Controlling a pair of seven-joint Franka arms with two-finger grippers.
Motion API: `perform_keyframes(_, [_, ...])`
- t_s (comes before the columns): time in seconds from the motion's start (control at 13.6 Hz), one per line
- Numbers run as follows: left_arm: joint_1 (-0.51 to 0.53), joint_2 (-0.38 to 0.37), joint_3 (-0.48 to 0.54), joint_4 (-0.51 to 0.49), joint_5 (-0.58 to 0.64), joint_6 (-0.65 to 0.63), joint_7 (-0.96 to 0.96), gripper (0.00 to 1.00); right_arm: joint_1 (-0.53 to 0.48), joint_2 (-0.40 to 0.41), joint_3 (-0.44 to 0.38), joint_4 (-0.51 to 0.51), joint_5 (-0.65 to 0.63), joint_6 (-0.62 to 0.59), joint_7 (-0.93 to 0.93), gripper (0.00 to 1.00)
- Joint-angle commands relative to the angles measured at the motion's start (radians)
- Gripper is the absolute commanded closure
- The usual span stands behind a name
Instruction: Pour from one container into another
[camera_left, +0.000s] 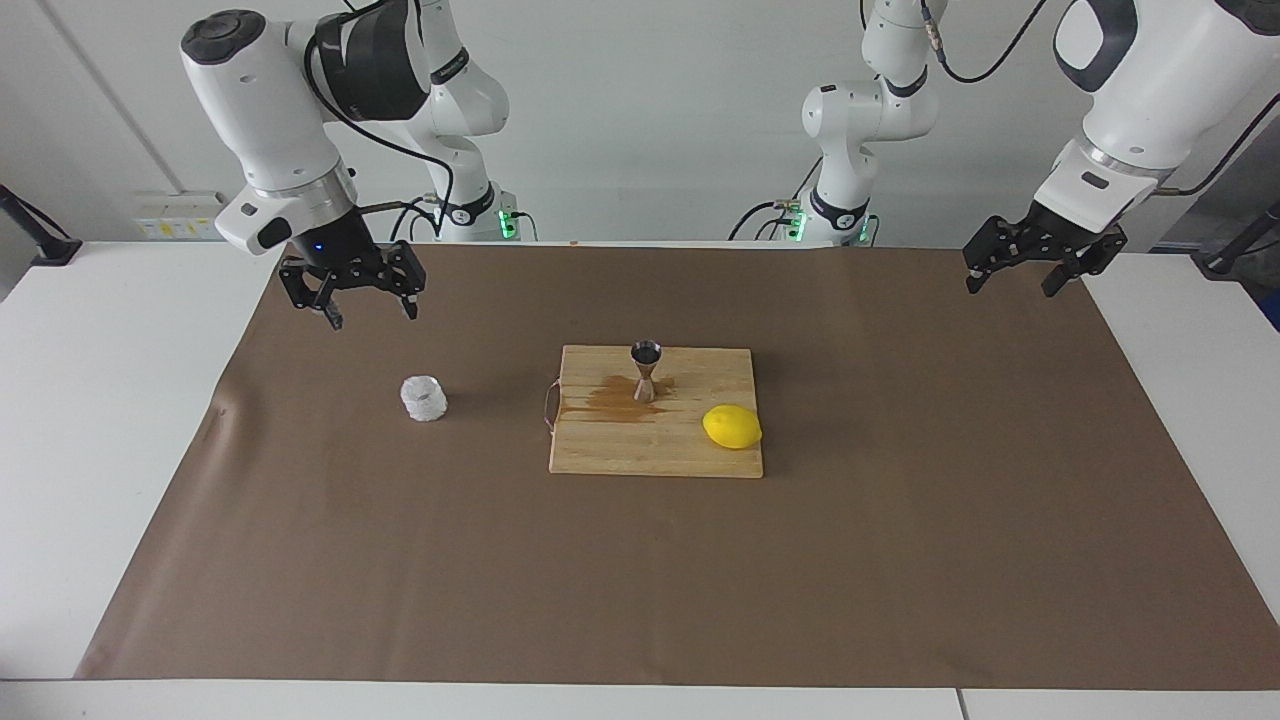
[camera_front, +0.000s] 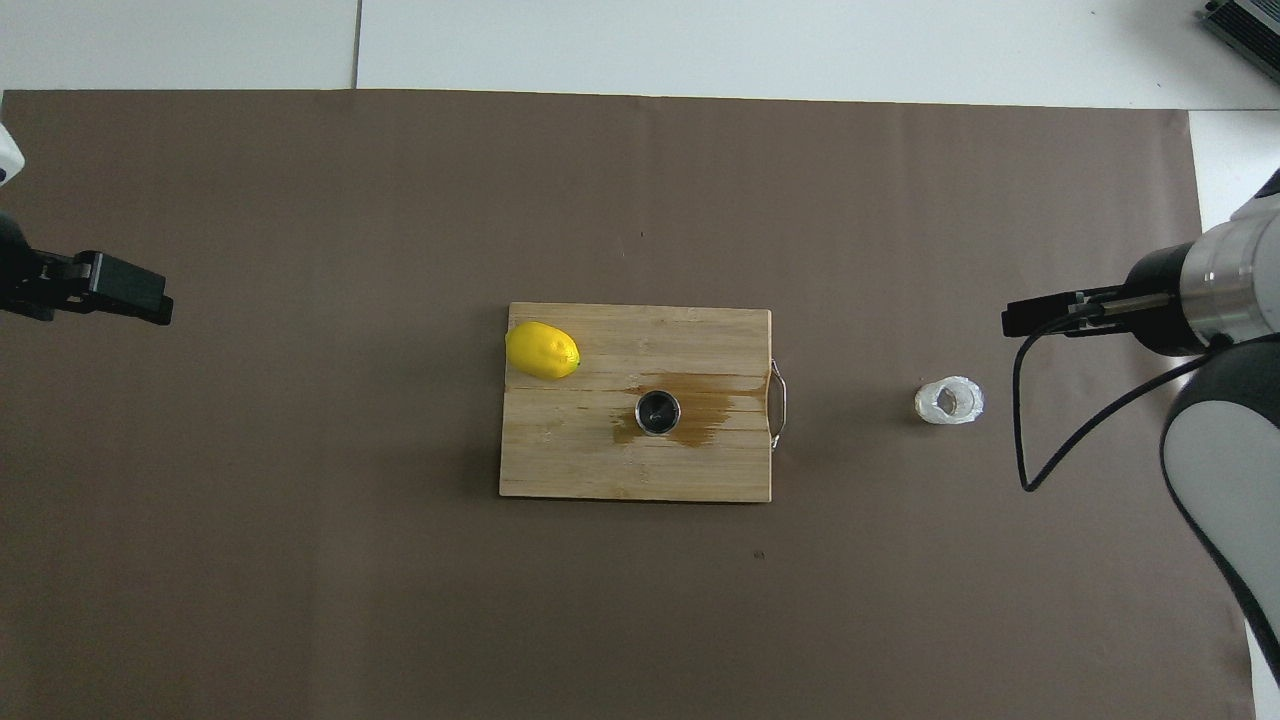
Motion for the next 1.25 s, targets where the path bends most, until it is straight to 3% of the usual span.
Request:
perform_keyframes(0.0, [0.005, 0.006, -0.001, 0.011, -0.011, 0.007, 0.001, 0.00, 0.017, 0.018, 0.004, 0.095, -0.037, -0.100, 0.186, 0.00])
perform_keyframes(0.51, [0.005, 0.008, -0.001, 0.011, -0.011, 0.009, 0.001, 0.00, 0.017, 0.010, 0.004, 0.129, -0.072, -0.183, 0.240, 0.00])
perform_keyframes(1.17, [0.002, 0.009, -0.001, 0.011, -0.011, 0.009, 0.001, 0.00, 0.013, 0.005, 0.005, 0.121, -0.071, -0.189, 0.235, 0.00])
